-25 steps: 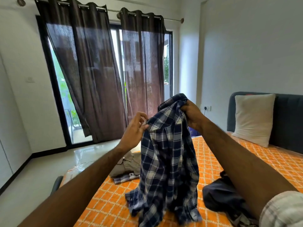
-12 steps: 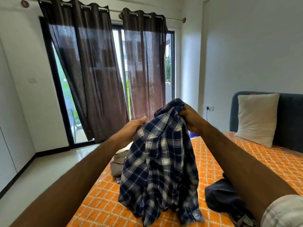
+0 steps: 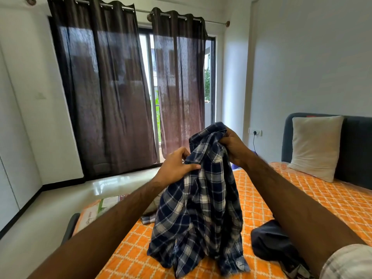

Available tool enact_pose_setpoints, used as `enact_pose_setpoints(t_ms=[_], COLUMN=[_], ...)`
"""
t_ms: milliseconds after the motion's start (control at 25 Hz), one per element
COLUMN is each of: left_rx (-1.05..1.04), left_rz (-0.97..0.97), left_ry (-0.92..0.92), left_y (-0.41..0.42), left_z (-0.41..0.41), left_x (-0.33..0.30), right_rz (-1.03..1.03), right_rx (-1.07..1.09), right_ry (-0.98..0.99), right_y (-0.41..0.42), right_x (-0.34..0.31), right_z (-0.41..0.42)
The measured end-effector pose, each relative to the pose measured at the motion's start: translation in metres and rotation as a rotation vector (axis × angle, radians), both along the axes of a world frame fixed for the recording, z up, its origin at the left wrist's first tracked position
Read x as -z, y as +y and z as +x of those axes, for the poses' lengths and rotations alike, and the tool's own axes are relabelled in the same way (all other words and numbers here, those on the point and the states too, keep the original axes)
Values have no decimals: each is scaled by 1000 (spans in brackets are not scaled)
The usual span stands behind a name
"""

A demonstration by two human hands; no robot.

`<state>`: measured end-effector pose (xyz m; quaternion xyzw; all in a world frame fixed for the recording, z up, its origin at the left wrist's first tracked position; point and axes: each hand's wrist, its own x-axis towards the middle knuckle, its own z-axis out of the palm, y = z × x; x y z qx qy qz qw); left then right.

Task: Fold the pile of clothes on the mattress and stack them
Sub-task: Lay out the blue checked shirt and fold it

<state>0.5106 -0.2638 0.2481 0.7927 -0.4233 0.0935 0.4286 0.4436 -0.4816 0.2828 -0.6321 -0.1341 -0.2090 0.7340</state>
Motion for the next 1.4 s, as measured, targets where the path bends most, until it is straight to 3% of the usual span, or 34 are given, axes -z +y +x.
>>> enact_pose_setpoints(t_ms=[200, 280, 480, 600, 720, 800, 960, 1080, 1160, 1280, 1400], left_rx=[133, 158, -61, -164, -231, -284, -295, -291, -392, -558, -513], left_rz=[-185, -225, -188, -224, -148, -43, 123, 111, 45, -71, -447], left_ry=[432, 505, -8, -279, -498, -578, -668, -733, -715, -528, -272], left_y=[0, 2, 13, 30, 63, 92, 139, 151, 153, 150, 144], left_z=[-3, 0, 16, 24, 49, 67, 87, 87, 86, 87, 80], left_x=[1, 0, -6, -18, -32, -37, -37, -42, -45, -43, -50], right_rz=[-12, -31, -143, -369, -821, -956, -799, -750, -691, -661, -578], right_rx=[-9, -1, -25, 1, 374, 682, 894, 932, 938, 838, 702], right_ry=[16, 32, 48, 79, 103, 39, -15, -5, -1, 3, -90], right_y=[-3, -8, -12, -20, -49, -69, -78, -67, -58, -45, -26], right_x=[2, 2, 1, -6, -15, -17, -16, -16, -16, -13, -30], right_z=[-5, -3, -1, -7, -10, -12, -18, -11, -9, -3, -16])
